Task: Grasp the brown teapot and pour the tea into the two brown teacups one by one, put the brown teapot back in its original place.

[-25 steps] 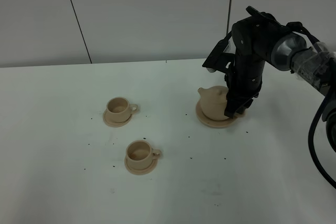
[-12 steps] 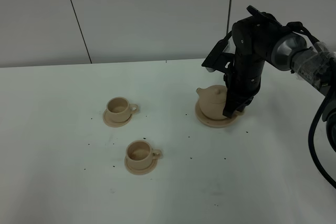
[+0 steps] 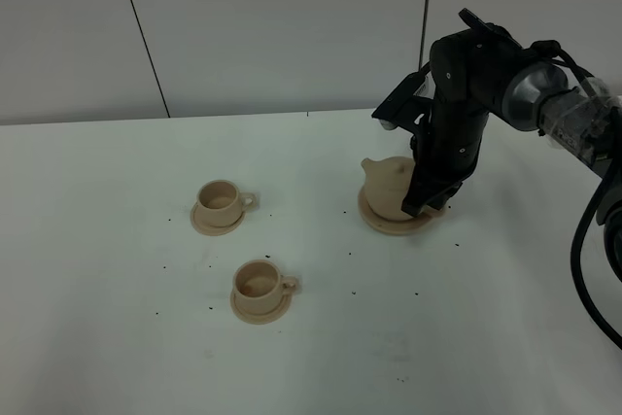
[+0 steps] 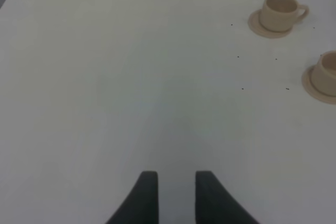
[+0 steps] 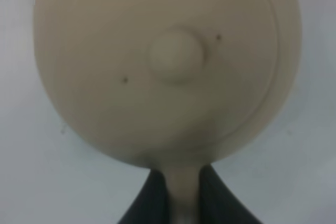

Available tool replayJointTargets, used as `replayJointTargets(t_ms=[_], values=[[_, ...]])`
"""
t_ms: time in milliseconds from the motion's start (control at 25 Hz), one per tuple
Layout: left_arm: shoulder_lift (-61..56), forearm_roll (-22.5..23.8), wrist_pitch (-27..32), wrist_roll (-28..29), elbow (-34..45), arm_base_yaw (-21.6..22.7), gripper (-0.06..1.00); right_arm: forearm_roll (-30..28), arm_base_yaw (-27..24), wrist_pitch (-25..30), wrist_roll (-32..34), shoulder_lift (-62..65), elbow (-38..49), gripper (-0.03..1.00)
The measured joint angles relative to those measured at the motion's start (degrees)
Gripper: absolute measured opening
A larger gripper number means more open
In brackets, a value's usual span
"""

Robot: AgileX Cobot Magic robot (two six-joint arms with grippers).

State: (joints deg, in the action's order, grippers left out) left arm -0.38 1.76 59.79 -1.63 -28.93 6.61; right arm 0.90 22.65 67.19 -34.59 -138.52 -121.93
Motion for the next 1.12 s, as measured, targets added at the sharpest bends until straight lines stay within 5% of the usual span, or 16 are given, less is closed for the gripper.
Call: replayJointTargets(t_ms=[1120], values=[[0.0,0.0,0.0,0.0,0.0,0.0,0.24,0.53,0.0,-0.02,1.45,1.53,-0.41,0.09]])
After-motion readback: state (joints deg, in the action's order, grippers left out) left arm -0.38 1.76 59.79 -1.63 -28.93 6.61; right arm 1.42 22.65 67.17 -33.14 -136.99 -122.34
